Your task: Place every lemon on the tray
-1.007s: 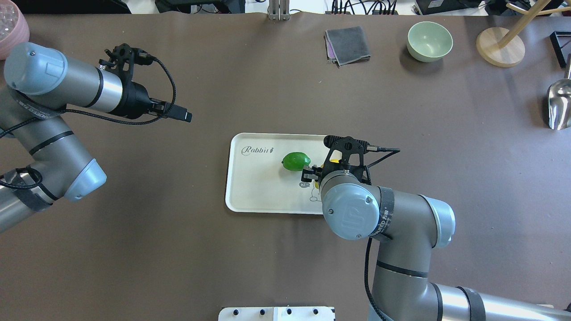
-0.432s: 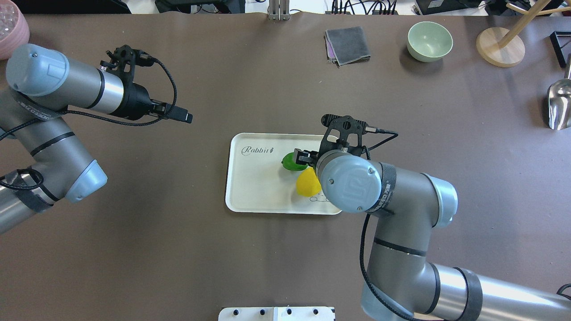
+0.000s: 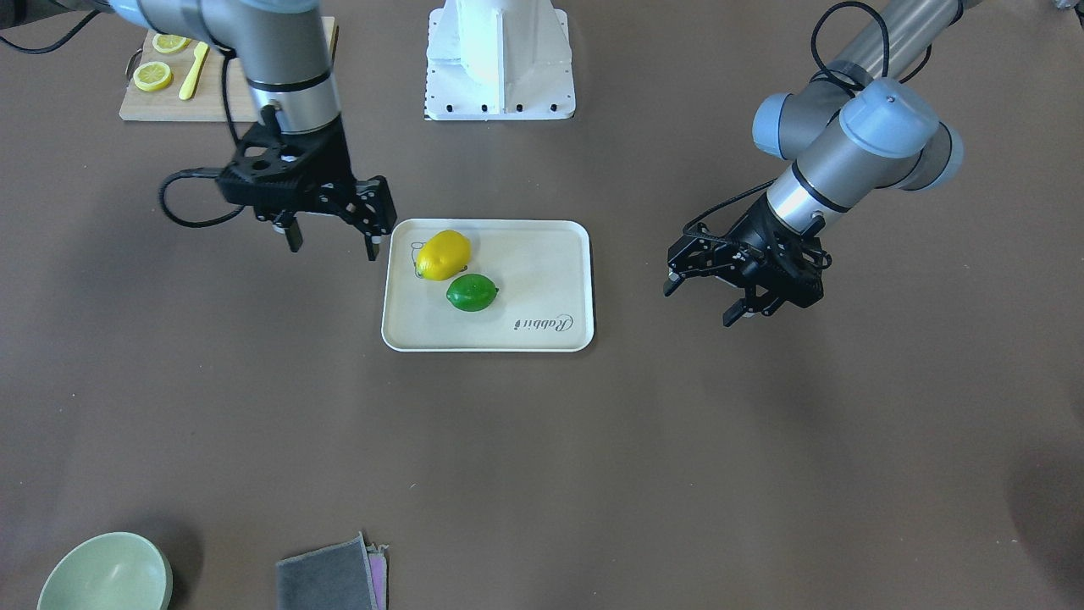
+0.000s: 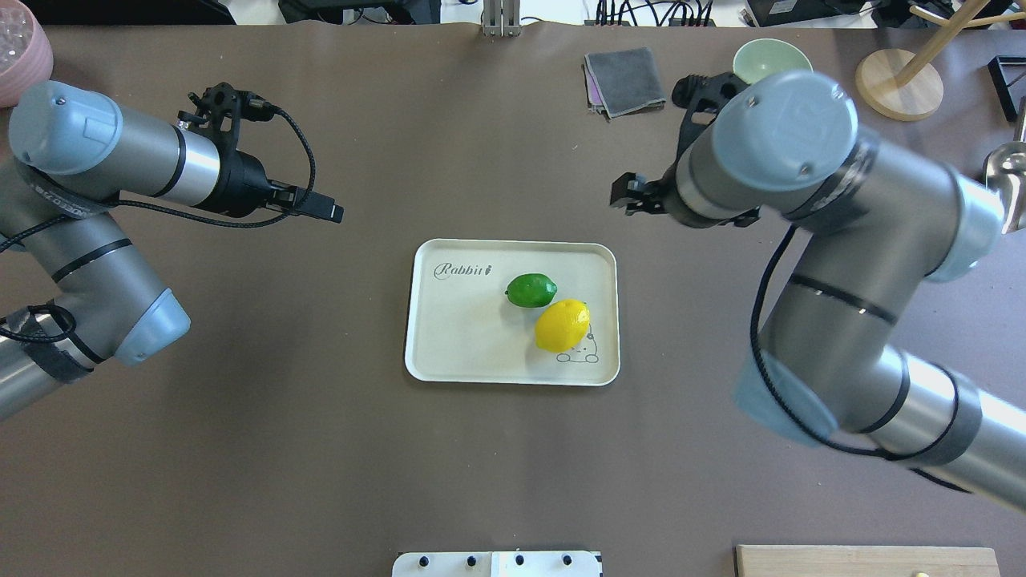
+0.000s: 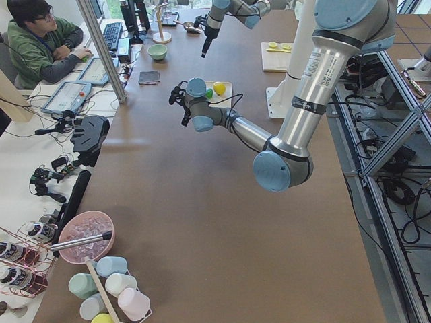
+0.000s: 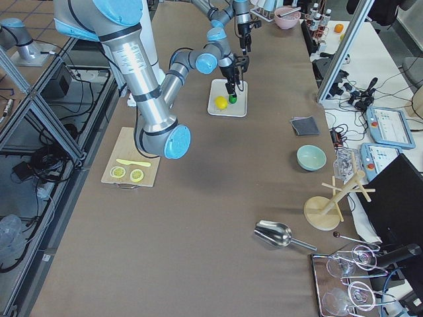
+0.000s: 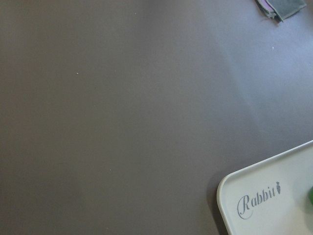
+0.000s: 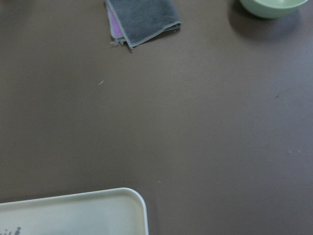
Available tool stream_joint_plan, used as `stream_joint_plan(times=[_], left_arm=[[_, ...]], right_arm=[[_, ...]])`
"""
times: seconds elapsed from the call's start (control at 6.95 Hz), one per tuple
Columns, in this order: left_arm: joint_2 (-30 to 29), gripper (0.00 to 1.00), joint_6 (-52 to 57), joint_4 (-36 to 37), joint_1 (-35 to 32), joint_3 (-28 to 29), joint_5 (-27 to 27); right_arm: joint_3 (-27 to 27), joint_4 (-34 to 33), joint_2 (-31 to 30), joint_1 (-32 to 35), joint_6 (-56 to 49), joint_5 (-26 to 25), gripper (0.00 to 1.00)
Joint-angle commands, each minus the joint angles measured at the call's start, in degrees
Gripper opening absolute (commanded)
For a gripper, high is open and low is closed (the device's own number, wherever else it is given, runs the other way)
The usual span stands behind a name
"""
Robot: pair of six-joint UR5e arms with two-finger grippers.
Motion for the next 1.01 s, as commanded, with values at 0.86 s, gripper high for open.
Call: stream_joint_plan(times=[0.86], left_arm=[[1.8, 0.99, 65.1, 52.8, -29.7, -10.1, -4.7]], right_arm=[[-5.8, -1.4, -33.5, 43.6, -82.1, 26.0, 1.00]])
